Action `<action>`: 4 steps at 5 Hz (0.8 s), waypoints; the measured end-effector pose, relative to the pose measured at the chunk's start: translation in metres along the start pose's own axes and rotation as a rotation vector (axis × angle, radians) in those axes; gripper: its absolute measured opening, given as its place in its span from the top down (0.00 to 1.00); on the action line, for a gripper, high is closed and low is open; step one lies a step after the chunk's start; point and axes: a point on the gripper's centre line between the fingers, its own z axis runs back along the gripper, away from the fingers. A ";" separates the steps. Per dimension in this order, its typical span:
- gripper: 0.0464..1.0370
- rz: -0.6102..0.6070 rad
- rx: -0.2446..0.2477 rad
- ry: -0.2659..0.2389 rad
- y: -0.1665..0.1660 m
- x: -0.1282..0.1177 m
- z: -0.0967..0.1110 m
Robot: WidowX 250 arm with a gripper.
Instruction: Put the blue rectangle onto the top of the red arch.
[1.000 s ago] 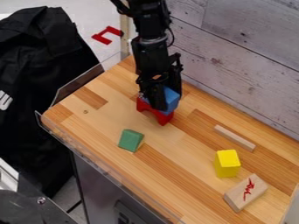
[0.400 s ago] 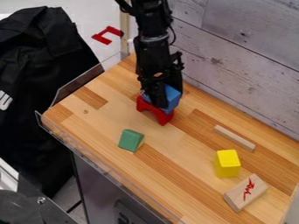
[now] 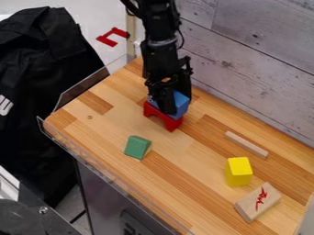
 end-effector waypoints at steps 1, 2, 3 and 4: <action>0.41 -0.015 0.015 0.011 -0.004 0.003 0.000; 0.10 -0.022 0.049 0.014 -0.003 0.006 -0.003; 0.03 -0.026 0.058 0.017 -0.002 0.005 -0.002; 0.04 -0.030 0.054 0.017 -0.001 0.004 0.001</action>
